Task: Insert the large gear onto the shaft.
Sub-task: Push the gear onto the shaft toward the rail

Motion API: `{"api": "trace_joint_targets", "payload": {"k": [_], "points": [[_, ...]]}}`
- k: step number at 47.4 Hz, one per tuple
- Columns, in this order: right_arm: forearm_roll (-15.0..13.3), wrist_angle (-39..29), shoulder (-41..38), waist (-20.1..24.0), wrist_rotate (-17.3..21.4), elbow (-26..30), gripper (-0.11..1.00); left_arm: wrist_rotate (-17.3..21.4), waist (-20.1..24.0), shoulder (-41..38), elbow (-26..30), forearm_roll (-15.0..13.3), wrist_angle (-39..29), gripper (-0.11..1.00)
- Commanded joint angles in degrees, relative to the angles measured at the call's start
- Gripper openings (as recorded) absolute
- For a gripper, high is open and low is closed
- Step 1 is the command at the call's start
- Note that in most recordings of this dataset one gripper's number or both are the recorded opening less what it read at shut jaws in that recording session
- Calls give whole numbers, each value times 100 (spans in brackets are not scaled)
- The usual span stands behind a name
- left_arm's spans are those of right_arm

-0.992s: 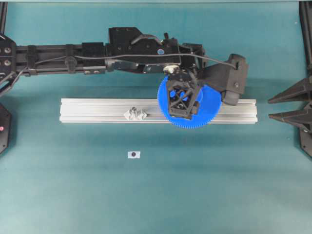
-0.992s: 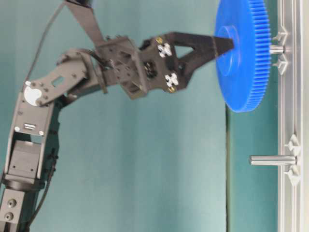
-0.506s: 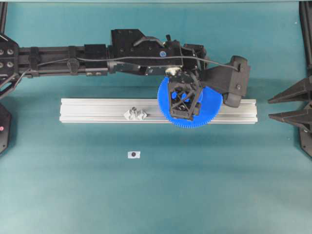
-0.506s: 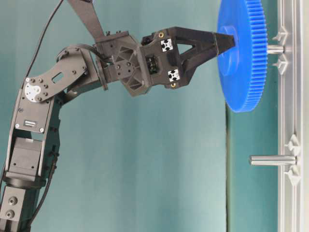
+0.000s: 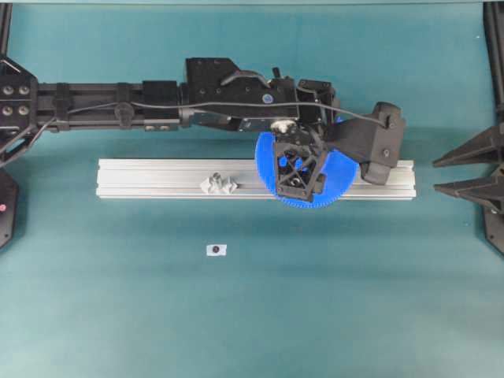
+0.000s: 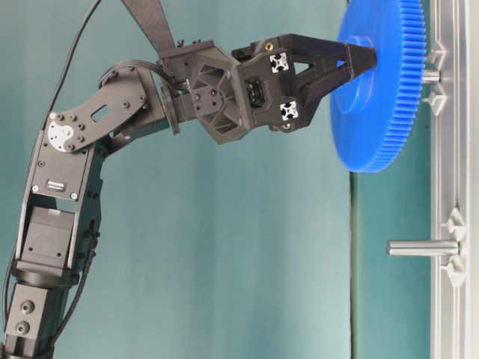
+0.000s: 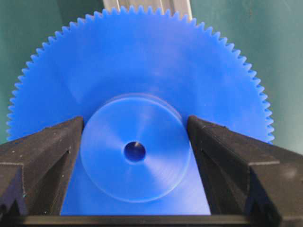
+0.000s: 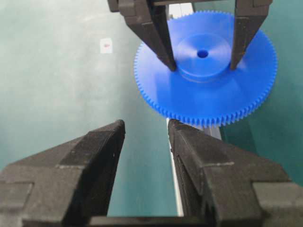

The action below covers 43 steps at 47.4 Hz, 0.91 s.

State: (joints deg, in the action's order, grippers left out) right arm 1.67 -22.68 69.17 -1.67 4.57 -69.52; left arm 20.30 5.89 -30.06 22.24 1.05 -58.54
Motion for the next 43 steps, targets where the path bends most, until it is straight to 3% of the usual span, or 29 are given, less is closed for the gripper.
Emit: {"api": "trace_joint_targets", "payload": {"k": [1,20,33,39,43], "points": [[0,26,-44,-9,44,114,50,9,70,237,97,18,-35,88],[-9,26,-44,-9,44,114,50,0,-97,255,606,9,-62,88],[0,26,-53,-9,44,141,50,18,70,290,633,18,-396,86],[0,26,-44,-9,44,149,50,18,193,308,589,9,-396,76],[0,26,-44,-9,44,167,50,26,220,316,606,9,-413,59]]}}
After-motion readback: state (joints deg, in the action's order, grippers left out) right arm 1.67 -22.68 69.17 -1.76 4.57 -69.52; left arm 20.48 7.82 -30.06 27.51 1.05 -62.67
